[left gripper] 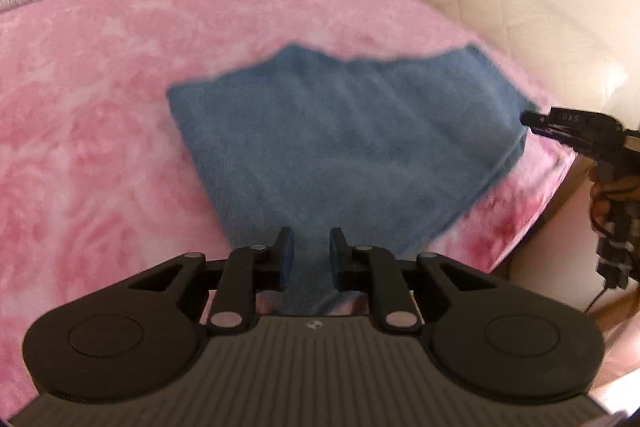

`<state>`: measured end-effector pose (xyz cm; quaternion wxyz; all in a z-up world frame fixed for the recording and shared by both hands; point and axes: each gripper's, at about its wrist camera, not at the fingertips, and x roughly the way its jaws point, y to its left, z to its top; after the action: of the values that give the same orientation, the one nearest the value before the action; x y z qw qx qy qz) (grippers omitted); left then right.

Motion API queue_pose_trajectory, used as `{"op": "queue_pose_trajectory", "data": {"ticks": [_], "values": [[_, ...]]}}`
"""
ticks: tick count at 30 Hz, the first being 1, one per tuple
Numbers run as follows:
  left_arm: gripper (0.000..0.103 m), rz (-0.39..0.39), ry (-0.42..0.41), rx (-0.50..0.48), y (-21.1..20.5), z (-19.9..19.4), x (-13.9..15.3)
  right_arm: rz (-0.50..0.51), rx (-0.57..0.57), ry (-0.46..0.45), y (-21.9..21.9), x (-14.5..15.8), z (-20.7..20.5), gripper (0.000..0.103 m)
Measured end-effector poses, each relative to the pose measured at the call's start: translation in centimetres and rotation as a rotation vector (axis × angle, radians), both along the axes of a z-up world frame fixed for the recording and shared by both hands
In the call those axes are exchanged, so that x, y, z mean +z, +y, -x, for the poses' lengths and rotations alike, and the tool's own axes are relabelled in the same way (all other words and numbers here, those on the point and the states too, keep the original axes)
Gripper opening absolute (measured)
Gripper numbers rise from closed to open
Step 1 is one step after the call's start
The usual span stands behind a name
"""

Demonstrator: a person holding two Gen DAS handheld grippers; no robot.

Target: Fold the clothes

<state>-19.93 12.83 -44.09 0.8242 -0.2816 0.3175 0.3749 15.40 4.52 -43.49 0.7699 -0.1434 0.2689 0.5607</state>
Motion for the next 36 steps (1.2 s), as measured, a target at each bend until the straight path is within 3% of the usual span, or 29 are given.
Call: {"op": "queue_pose_trajectory", "data": {"ticks": [7, 10, 15, 19, 23, 30, 33, 35, 36], "values": [[0.016, 0.017, -0.026, 0.092, -0.8, 2.7, 1.3, -0.011, 0.238, -0.070, -2.6, 0.4, 6.3, 0.028], [0.016, 0.098, -0.073, 0.161, -0.9, 5.5, 0.7, -0.016, 0.340, -0.101, -3.7, 0.6, 9.0, 0.029], [0.017, 0.209, -0.179, 0.252, -2.2, 9.2, -0.4, 0.019, 0.703, -0.400, -6.7, -0.9, 17.5, 0.034], [0.017, 0.218, -0.178, 0.261, -3.1, 10.4, -0.7, 0.011, 0.844, -0.667, -8.3, -2.9, 22.5, 0.044], [0.017, 0.215, -0.202, 0.269, -2.7, 11.0, -0.8, -0.003, 0.898, -0.808, -8.5, -4.6, 24.7, 0.058], [0.017, 0.218, -0.215, 0.265, -1.5, 10.9, -1.3, 0.016, 0.961, -0.972, -6.8, -8.3, 26.6, 0.058], [0.017, 0.227, -0.214, 0.265, -1.2, 10.8, -1.6, -0.045, 0.972, -1.028, -6.3, -9.4, 27.1, 0.058], [0.017, 0.226, -0.217, 0.268, -0.8, 10.7, -1.6, -0.067, 0.973, -1.013, -5.5, -9.8, 27.1, 0.055], [0.018, 0.217, -0.223, 0.272, -0.6, 10.5, -1.3, -0.071, 0.979, -0.993, -5.1, -9.8, 27.1, 0.040]]}}
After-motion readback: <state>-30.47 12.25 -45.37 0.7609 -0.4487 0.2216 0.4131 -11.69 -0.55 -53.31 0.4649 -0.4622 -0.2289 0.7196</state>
